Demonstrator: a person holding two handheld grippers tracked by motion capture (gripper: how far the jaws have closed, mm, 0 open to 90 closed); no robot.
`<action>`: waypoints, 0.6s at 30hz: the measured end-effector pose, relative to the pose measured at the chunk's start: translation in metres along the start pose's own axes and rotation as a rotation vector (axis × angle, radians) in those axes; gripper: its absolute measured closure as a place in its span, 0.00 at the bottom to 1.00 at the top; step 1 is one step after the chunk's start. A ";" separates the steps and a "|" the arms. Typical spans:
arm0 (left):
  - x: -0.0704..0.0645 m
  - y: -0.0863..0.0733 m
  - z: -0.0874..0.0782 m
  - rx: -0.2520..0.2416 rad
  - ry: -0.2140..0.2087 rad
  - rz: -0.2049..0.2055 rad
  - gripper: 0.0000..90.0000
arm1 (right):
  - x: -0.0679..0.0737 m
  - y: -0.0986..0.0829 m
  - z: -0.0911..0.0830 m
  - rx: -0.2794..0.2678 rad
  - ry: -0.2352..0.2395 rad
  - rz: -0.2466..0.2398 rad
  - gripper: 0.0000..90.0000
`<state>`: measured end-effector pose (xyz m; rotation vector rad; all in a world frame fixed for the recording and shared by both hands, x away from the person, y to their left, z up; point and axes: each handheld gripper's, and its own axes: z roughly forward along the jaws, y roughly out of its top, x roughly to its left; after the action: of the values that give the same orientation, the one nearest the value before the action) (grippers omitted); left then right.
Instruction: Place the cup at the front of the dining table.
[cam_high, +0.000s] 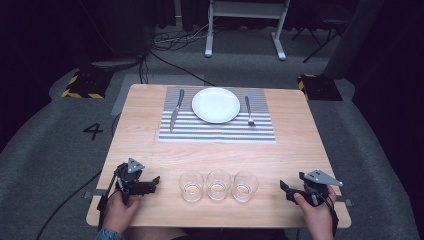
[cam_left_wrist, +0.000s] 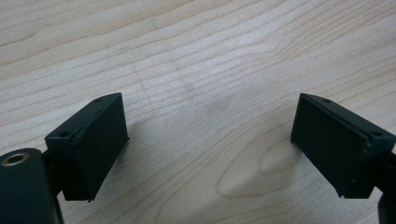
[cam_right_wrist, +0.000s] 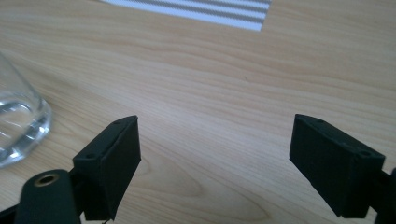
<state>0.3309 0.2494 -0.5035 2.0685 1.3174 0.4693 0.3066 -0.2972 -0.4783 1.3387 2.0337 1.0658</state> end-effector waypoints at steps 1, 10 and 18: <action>0.000 0.000 0.000 0.000 0.000 0.000 0.12 | 0.001 0.002 -0.002 -0.016 0.003 0.006 0.19; 0.000 0.000 0.000 0.000 0.000 0.000 0.12 | 0.011 0.021 -0.024 -0.127 -0.002 -0.022 0.19; 0.000 0.000 0.000 0.000 0.000 0.000 0.12 | 0.027 0.031 -0.030 -0.149 0.055 -0.033 0.18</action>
<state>0.3309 0.2494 -0.5035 2.0686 1.3173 0.4693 0.2902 -0.2766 -0.4351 1.2094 1.9651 1.2259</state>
